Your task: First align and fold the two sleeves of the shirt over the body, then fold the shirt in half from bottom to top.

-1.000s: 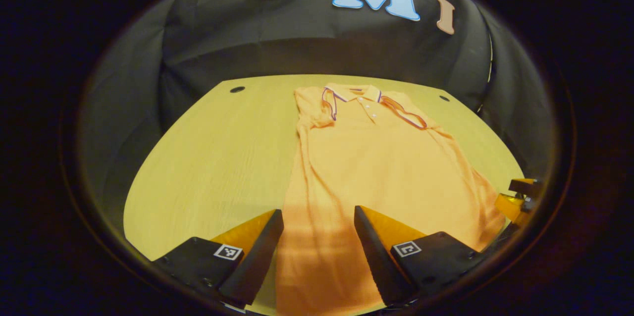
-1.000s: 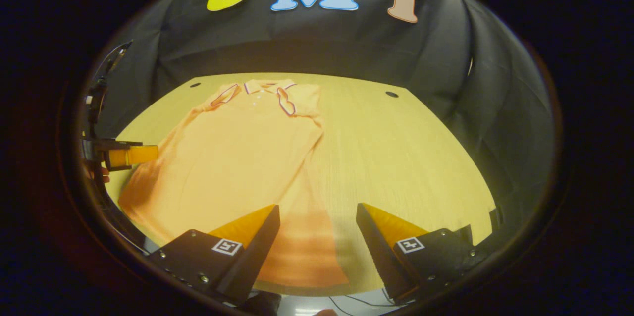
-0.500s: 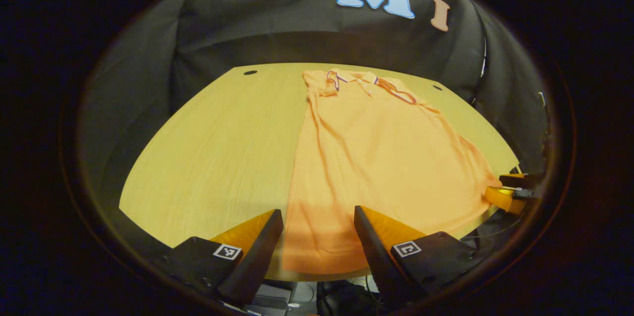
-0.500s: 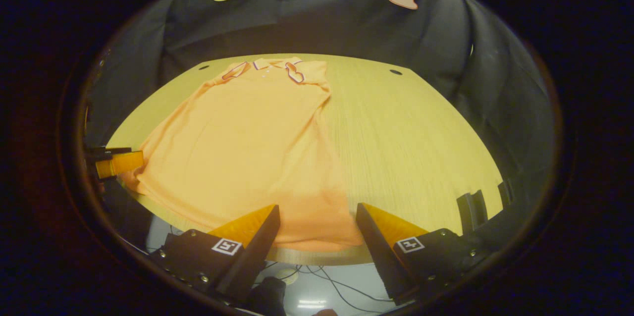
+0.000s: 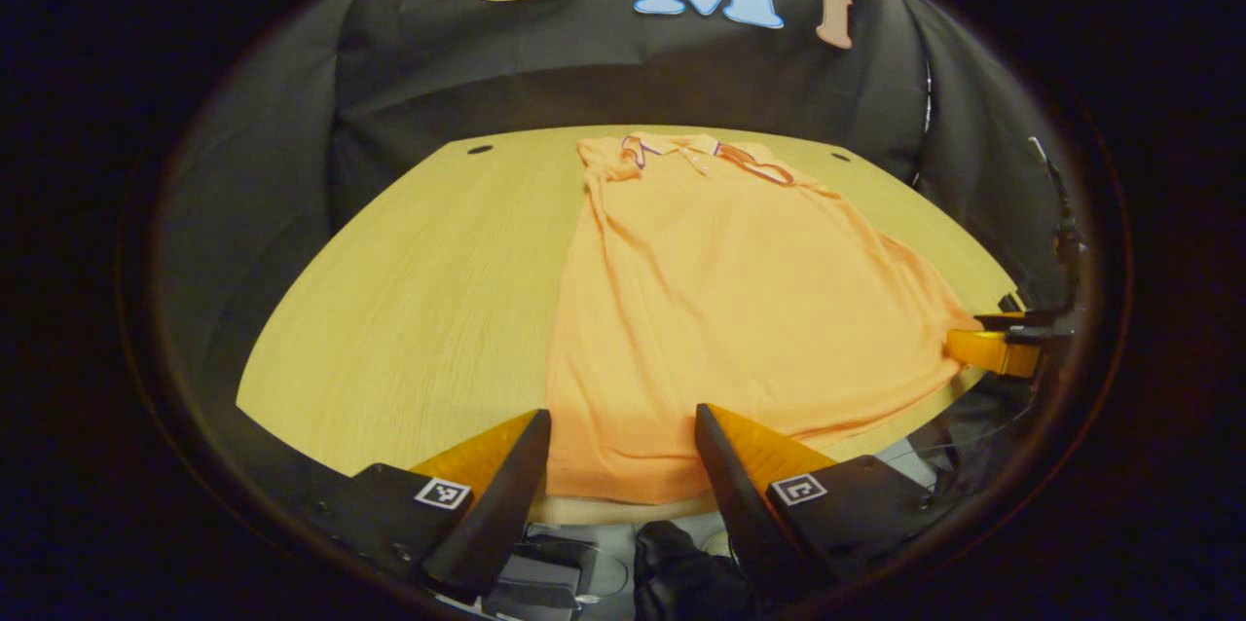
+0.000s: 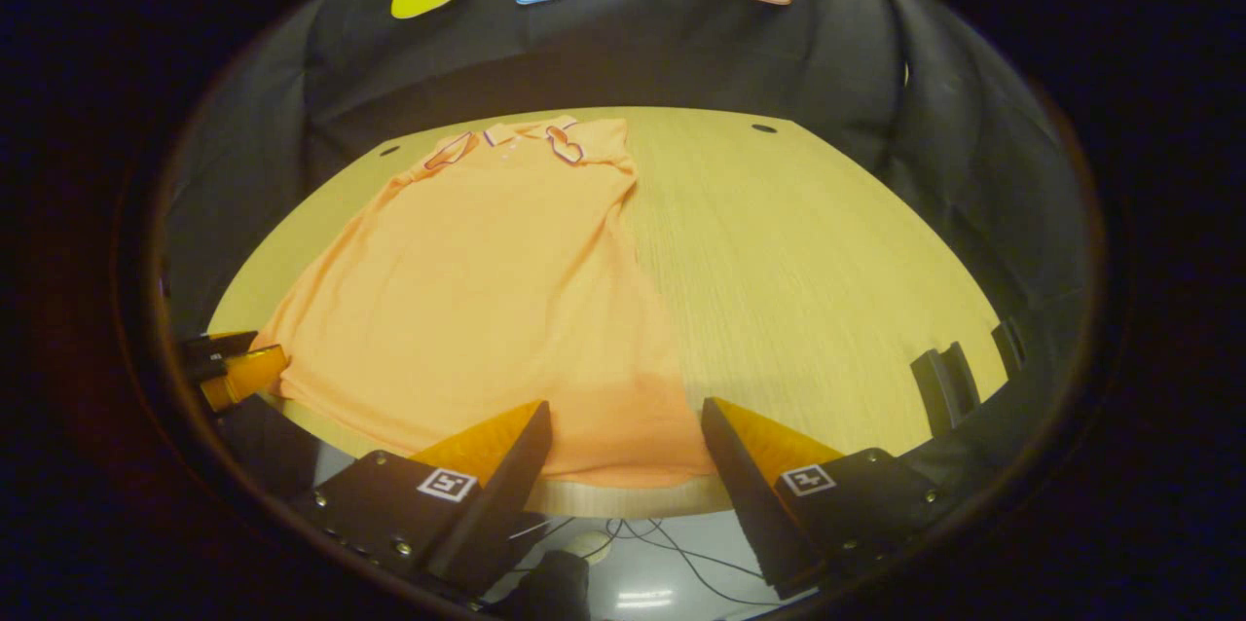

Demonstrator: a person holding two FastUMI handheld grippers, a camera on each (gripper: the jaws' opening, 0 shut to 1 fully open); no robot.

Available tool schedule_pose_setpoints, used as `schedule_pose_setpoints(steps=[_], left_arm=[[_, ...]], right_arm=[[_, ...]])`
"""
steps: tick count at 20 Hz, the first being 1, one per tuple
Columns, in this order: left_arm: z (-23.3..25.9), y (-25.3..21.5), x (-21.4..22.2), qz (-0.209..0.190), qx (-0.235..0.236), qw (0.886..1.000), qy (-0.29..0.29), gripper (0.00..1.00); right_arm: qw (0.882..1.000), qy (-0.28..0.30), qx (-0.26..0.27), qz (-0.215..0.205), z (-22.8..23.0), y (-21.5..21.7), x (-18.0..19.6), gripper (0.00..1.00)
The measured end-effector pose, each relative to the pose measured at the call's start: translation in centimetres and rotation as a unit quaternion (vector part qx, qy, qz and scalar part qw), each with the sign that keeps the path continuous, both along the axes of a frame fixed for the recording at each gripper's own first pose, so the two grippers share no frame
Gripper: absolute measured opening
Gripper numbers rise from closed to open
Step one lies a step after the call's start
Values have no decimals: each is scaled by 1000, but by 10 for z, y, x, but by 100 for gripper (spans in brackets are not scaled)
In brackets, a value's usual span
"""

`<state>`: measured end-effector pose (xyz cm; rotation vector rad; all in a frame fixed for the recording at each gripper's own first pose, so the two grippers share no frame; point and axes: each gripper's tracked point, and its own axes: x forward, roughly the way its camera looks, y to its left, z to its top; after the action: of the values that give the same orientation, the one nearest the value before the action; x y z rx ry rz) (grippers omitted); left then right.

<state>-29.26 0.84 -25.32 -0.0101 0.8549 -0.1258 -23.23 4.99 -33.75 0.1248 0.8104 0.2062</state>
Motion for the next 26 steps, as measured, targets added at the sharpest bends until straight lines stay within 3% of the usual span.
schedule_pose_setpoints(steps=[2,4,5,7,8,9,10,11,16,26], left_arm=[[1,-3,-1,1,-1,1000,-1,92],[1,-7,-1,-8,-2,1000,-1,73],[3,-9,1,-11,-3,1000,-3,69],[3,-14,3,-20,-4,1000,-4,45],[2,-13,3,-16,-3,1000,-5,37],[0,-15,4,-19,-6,1000,-6,21],[2,-16,5,-13,-8,1000,-4,19],[1,-13,7,-13,-10,1000,-3,8],[6,-16,11,-13,-1,1000,4,8],[54,-20,84,24,-11,998,-49,8]], right_arm=[[1000,2,0,-1,1,4,-1,92],[1000,3,2,4,2,6,-2,79],[1000,2,3,6,3,7,-2,65],[1000,3,8,9,5,13,-4,47],[1000,1,8,6,4,13,-3,38],[1000,3,7,7,4,13,-3,34],[1000,5,19,8,6,18,-4,34],[1000,6,27,-3,13,15,-1,4],[999,14,38,10,11,19,5,6],[996,-77,44,28,92,13,72,6]])
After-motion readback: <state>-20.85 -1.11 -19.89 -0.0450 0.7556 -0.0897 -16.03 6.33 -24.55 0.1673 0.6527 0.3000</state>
